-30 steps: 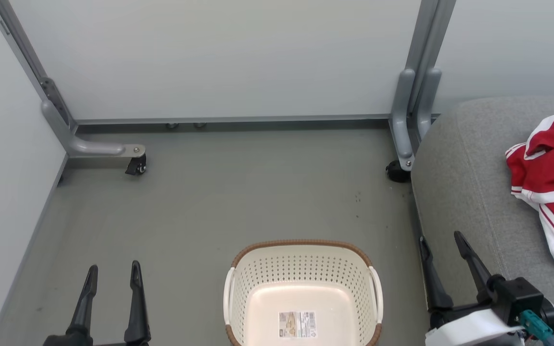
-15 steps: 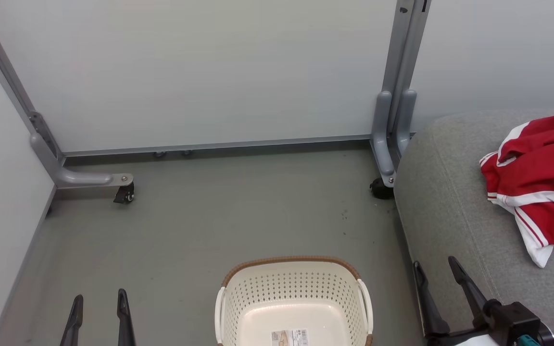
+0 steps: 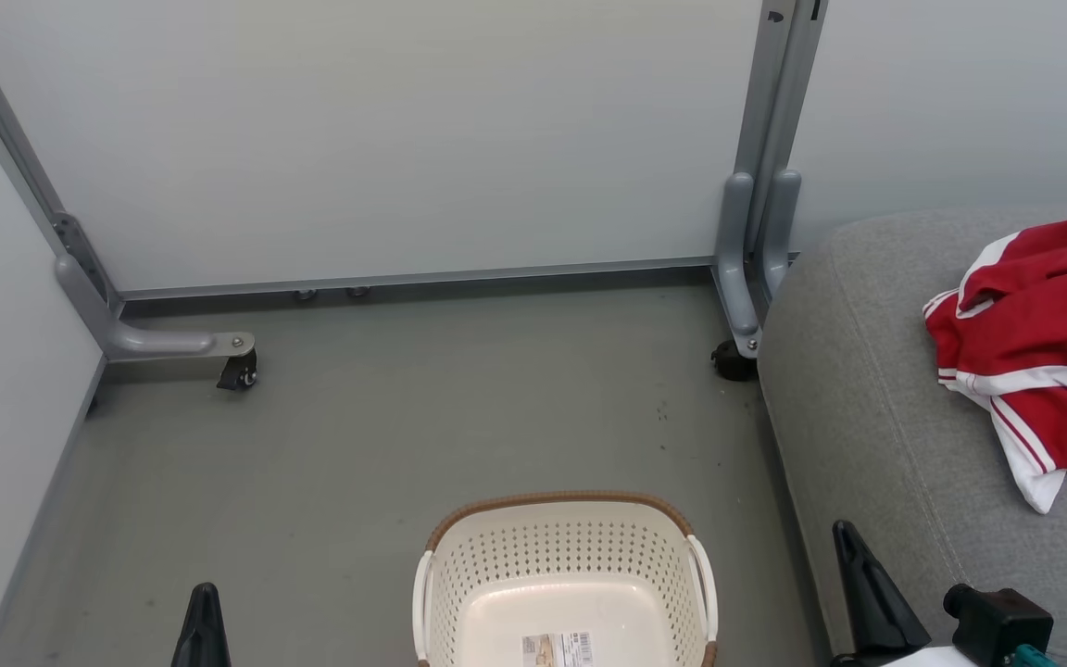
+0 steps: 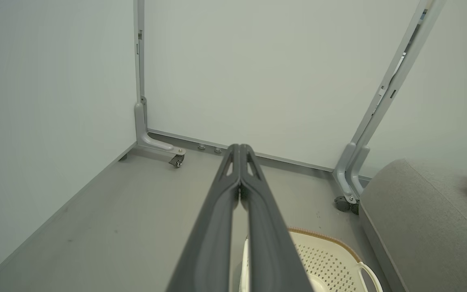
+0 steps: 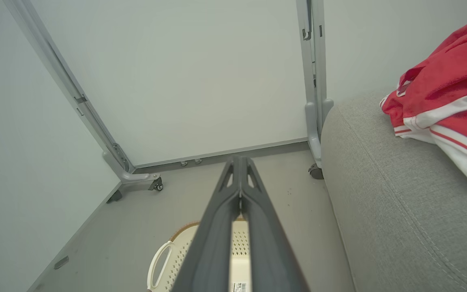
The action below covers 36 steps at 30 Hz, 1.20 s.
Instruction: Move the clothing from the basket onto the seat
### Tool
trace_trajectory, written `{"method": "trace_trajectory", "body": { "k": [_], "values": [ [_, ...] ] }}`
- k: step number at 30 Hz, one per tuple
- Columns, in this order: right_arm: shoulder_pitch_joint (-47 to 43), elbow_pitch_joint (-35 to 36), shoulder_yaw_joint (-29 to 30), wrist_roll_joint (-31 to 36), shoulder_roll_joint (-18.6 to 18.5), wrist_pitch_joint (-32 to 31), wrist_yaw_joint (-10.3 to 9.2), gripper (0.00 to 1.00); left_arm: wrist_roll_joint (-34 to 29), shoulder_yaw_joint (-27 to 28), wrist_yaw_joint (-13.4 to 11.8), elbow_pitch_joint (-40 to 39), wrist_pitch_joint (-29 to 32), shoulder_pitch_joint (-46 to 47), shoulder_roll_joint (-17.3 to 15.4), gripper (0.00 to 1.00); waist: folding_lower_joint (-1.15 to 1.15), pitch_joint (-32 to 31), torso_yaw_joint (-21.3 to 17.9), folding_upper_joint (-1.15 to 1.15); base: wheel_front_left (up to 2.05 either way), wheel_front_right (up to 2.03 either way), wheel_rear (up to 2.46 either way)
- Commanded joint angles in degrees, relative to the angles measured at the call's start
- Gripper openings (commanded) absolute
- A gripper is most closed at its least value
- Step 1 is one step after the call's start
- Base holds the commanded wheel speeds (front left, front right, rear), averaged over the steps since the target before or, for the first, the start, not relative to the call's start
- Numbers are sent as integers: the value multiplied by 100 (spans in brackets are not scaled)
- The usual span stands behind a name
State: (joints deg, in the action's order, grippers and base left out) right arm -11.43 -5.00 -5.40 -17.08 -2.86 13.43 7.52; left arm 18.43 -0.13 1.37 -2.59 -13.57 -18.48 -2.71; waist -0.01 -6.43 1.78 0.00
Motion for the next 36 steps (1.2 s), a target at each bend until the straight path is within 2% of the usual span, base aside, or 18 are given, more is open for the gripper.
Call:
{"method": "trace_trajectory", "body": {
  "k": [1, 17, 36],
  "values": [
    [186, 46, 35, -307, -51, -45, 0, 0, 299, 6, 36, -18, 44, 235, -64, 0, 1, 10, -3, 0, 0, 0, 0],
    [537, -153, 163, -1948, -129, -364, -1, 0, 1918, 19, 176, 380, 363, 740, -154, 0, 1, 98, -27, 0, 0, 0, 0],
    [870, -342, 331, -3528, -179, -713, -1, 0, 3480, 79, 295, 708, 709, 1213, -207, 0, 1, 204, -55, 0, 0, 0, 0]
  ]
}}
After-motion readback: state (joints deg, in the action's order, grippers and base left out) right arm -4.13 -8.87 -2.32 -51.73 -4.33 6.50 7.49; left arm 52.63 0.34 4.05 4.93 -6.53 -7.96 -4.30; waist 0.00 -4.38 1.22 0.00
